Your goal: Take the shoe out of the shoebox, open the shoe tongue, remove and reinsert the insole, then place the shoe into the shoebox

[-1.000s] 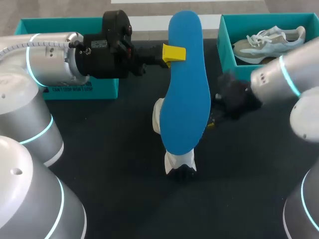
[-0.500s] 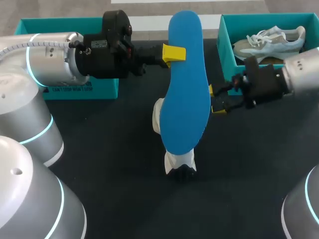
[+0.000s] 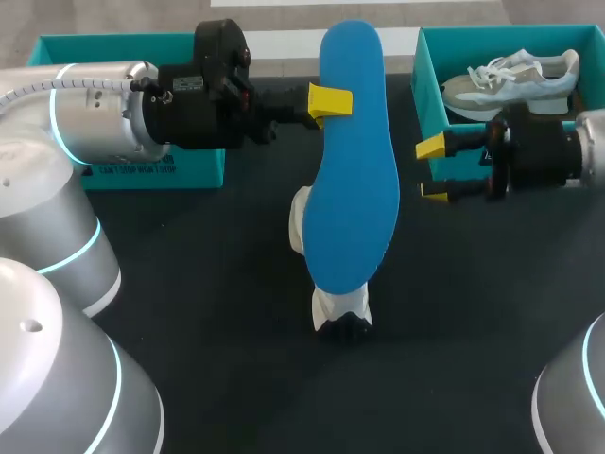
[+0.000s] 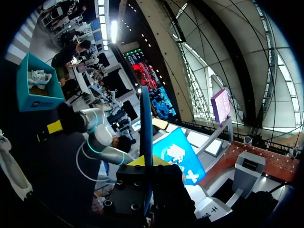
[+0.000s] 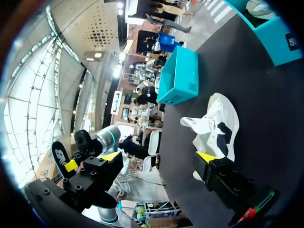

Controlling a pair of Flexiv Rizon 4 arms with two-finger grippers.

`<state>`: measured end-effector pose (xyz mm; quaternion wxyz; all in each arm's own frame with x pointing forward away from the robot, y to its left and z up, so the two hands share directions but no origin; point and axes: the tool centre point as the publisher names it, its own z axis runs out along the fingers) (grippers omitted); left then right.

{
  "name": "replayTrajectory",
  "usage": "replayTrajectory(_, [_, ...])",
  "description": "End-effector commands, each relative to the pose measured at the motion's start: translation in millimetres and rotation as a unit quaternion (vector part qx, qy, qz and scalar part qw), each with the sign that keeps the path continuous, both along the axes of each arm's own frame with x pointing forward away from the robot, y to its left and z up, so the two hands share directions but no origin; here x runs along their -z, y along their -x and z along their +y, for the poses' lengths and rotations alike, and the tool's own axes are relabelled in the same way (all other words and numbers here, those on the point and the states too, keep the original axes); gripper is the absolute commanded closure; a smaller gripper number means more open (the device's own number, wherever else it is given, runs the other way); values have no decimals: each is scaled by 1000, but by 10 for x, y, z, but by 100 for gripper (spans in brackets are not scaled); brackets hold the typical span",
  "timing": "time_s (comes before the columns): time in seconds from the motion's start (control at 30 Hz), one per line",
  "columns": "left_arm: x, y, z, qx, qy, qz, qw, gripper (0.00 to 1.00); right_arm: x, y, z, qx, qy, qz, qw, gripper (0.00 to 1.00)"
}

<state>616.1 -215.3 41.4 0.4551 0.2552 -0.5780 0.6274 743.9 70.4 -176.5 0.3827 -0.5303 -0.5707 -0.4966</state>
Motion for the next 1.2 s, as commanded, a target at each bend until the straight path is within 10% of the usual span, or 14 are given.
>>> replayTrajectory(0.03, [12, 13, 3, -1, 0, 0, 1000, 100, -8, 33, 14, -6, -6, 5, 1000, 0])
replayTrajectory(1.2, [12, 13, 3, -1, 0, 0, 1000, 100, -19, 31, 28, -9, -7, 4, 1000, 0])
